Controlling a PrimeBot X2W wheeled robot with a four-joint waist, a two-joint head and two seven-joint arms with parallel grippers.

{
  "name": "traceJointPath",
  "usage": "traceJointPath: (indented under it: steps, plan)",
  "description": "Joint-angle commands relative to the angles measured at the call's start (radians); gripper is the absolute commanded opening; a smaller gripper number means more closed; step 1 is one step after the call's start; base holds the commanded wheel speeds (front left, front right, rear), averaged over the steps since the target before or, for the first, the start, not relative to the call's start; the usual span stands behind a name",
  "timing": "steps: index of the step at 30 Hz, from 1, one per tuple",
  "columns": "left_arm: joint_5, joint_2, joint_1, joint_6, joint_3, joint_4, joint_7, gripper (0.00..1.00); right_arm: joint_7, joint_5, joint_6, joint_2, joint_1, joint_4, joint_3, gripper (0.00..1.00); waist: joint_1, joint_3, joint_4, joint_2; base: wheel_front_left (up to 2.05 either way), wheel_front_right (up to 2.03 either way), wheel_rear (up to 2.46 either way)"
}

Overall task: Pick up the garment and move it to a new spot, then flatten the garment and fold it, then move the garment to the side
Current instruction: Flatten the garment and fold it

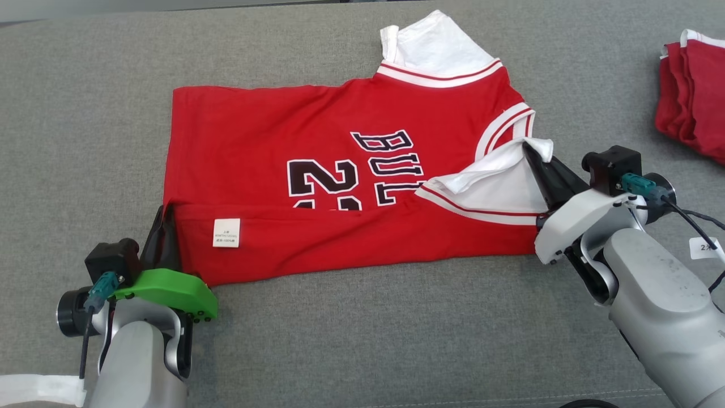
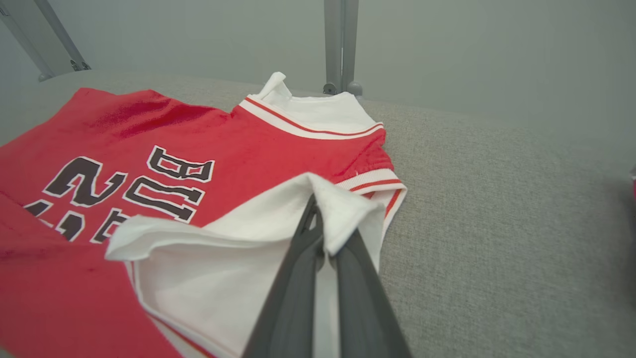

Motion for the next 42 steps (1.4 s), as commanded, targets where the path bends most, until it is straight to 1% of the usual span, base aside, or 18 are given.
traceJointPath:
  steps: [1,2,3,4,5,6,10,12,14,21,24,28,34,39,40,41,42]
  plan:
    - [0.003,0.003,-0.023,0.008,-0.004,0.002,0.001,0.0,-0.002,-0.008,-0.002,0.002,-0.017,0.012,-0.003,0.0,0.0,0.021,0.011,0.0,0.0,0.0,0.0]
    - [0.004,0.003,-0.027,0.01,-0.008,0.002,0.001,0.0,-0.002,-0.01,-0.002,0.006,-0.024,0.019,-0.004,0.0,0.0,0.025,0.012,0.0,0.0,0.0,0.0]
    - [0.005,0.003,-0.028,0.014,-0.012,0.002,0.001,0.05,-0.002,-0.008,-0.002,0.011,-0.029,0.028,-0.012,0.24,0.0,0.027,0.014,0.0,0.0,0.0,0.0]
    - [-0.002,0.003,-0.03,0.021,-0.011,0.001,0.001,0.37,-0.002,-0.007,-0.002,0.016,-0.034,0.035,-0.018,0.95,0.0,0.028,0.015,0.0,0.0,0.0,0.0]
    - [-0.003,0.004,-0.031,0.028,-0.014,-0.005,0.0,0.66,-0.002,-0.006,-0.002,0.021,-0.036,0.047,-0.028,1.0,0.0,0.028,0.016,0.0,0.0,0.0,0.0]
    - [-0.009,0.003,-0.028,0.036,-0.013,-0.01,0.001,1.0,-0.002,-0.004,-0.002,0.026,-0.037,0.049,-0.04,1.0,0.0,0.026,0.018,0.0,0.0,0.0,0.0]
    - [-0.015,0.003,0.004,0.061,-0.008,-0.045,0.0,1.0,-0.002,-0.048,-0.002,0.03,-0.013,0.0,-0.13,1.0,0.0,0.006,0.019,0.0,0.0,0.0,0.0]
    - [-0.009,0.003,0.031,0.07,-0.003,-0.069,0.001,1.0,-0.002,-0.072,-0.002,0.035,0.032,-0.035,-0.186,1.0,0.0,-0.012,0.017,0.0,0.0,0.0,0.0]
    - [-0.016,0.003,0.059,0.074,0.0,-0.089,0.001,1.0,-0.002,-0.1,-0.002,0.045,0.082,-0.053,-0.21,1.0,0.0,-0.033,0.014,0.0,0.0,0.0,0.0]
    - [-0.033,0.003,0.152,0.074,-0.011,-0.117,0.001,1.0,-0.002,-0.111,-0.002,0.057,0.202,-0.044,-0.207,1.0,0.0,-0.084,0.003,0.0,0.0,0.0,0.0]
    - [-0.039,0.003,0.181,0.07,-0.029,-0.122,0.001,1.0,-0.002,-0.101,-0.002,0.063,0.248,-0.035,-0.201,1.0,0.0,-0.089,0.0,0.0,0.0,0.0,0.0]
    - [-0.048,0.003,0.204,0.073,-0.055,-0.131,0.001,1.0,-0.002,-0.095,-0.002,0.077,0.294,-0.002,-0.224,1.0,0.0,-0.085,0.0,0.0,0.0,0.0,0.0]
    - [-0.055,0.003,0.2,0.076,-0.077,-0.134,0.001,1.0,-0.002,-0.063,-0.002,0.098,0.281,0.036,-0.248,1.0,0.0,-0.068,0.01,0.0,0.0,0.0,0.0]
    - [-0.049,0.003,0.182,0.076,-0.082,-0.135,0.001,1.0,0.0,-0.025,-0.002,0.119,0.258,0.101,-0.227,1.0,0.0,-0.053,0.025,0.0,0.0,0.0,0.0]
    - [-0.049,0.003,0.179,0.077,-0.081,-0.135,0.001,1.0,0.0,-0.019,-0.001,0.12,0.254,0.114,-0.217,0.64,0.0,-0.052,0.028,0.0,0.0,0.0,0.0]
    - [-0.049,0.003,0.178,0.079,-0.077,-0.134,0.001,1.0,0.001,-0.012,-0.001,0.121,0.253,0.123,-0.207,0.2,0.0,-0.051,0.03,0.0,0.0,0.0,0.0]
    - [-0.051,0.003,0.177,0.079,-0.072,-0.133,0.001,1.0,0.001,0.001,-0.001,0.122,0.251,0.125,-0.2,0.0,0.0,-0.051,0.031,0.0,0.0,0.0,0.0]
